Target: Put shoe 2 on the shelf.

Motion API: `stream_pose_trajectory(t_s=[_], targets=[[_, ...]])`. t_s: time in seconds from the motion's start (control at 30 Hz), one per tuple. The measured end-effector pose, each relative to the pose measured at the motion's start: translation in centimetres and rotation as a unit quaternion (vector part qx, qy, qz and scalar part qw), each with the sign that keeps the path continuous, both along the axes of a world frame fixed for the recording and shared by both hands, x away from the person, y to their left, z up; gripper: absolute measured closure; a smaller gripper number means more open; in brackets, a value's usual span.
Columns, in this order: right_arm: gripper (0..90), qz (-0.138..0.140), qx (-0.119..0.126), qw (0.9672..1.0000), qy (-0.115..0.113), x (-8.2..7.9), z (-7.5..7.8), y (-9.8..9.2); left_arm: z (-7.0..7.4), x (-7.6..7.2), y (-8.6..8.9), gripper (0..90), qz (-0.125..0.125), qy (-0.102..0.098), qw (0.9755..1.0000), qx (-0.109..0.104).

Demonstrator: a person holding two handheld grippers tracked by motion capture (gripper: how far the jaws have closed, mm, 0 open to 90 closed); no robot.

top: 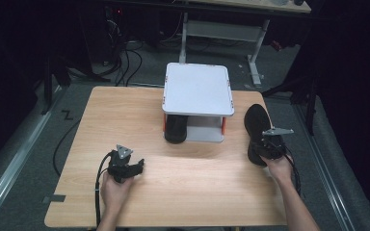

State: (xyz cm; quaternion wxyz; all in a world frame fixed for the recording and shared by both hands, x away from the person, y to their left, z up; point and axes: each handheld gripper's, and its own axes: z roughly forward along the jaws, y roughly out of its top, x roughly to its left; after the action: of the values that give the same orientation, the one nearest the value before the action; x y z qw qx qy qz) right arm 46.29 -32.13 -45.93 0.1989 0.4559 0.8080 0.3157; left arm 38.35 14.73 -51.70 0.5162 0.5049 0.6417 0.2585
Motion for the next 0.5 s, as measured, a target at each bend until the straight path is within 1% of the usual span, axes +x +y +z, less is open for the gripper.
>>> stream_pose_trajectory(t_s=[0.07,0.17,0.23,0.43,0.5], targets=[[75.8,0.002,-0.006,1.0000,-0.002,-0.04,0.04,0.22,0.01,0.00,0.01,30.9,0.000,0.000,1.0000,-0.001],[78.3,-0.001,-0.006,1.0000,-0.005,-0.11,0.06,0.29,0.00,0.01,0.00,30.8,0.000,0.000,1.0000,0.000],[79.3,-0.004,-0.010,0.9999,-0.008,-0.23,0.11,0.43,0.02,0.00,0.03,30.8,0.000,0.000,1.0000,-0.002],[81.9,-0.013,-0.016,0.9995,-0.026,-0.54,0.18,0.67,0.02,0.01,0.05,30.7,0.000,0.000,1.0000,-0.004],[82.2,-0.015,-0.013,0.9994,-0.028,-0.68,0.32,0.61,0.02,0.01,0.03,30.6,0.001,0.000,1.0000,-0.002]])
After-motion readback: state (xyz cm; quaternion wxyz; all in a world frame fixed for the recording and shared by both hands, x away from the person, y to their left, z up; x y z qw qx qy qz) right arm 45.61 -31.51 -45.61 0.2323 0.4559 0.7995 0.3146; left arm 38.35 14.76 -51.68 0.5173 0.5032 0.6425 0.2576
